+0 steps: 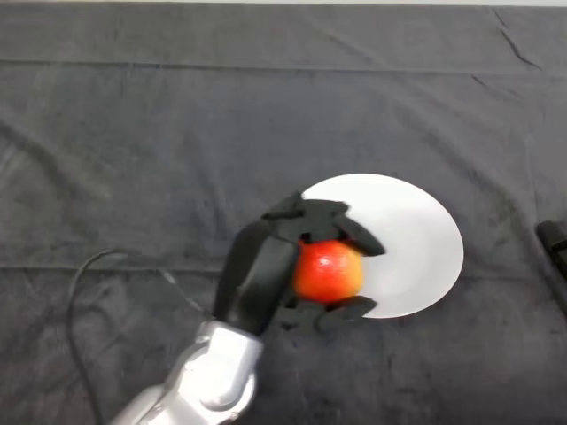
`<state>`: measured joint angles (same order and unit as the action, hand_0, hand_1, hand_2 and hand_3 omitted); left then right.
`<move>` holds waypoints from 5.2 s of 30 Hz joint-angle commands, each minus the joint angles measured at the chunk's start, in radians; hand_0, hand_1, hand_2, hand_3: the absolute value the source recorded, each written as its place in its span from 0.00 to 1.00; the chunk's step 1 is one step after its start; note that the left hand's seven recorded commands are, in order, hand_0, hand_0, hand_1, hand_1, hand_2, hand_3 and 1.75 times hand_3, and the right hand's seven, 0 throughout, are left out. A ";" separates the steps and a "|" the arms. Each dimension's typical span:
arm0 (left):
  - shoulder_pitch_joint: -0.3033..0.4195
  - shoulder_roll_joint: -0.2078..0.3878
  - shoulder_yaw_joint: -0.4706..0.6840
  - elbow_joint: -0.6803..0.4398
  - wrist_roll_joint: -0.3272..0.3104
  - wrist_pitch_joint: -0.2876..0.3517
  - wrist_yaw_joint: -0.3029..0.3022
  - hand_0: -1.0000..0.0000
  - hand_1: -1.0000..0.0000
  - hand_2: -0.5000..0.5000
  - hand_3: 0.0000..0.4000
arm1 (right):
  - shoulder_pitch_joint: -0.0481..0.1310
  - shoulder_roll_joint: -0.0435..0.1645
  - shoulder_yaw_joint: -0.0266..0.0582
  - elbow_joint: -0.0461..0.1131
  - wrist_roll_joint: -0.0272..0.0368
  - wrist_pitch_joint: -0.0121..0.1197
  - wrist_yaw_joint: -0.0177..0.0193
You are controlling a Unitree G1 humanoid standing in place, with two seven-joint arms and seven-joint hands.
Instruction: Move the apple to the plate
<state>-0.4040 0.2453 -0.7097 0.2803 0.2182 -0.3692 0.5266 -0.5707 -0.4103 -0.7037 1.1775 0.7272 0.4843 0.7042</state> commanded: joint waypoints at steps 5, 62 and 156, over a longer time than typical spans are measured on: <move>-0.111 -0.022 -0.097 0.114 -0.064 0.007 0.043 0.00 0.00 0.50 1.00 | -0.039 -0.021 -0.0038 0.010 -0.0077 0.006 -0.0111; -0.180 0.216 -0.065 0.053 -0.239 -0.058 0.066 1.00 1.00 0.50 0.00 | -0.045 -0.027 -0.0064 0.028 -0.0089 0.005 -0.0016; 0.287 0.523 1.229 0.934 -0.830 -0.632 -0.491 1.00 1.00 0.50 0.00 | -0.051 -0.033 -0.0092 0.042 -0.0109 0.005 0.0059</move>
<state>-0.0766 0.7358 0.4910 1.1794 -0.6222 -0.9718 0.0445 -0.5730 -0.4094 -0.7074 1.1922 0.7221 0.4867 0.7060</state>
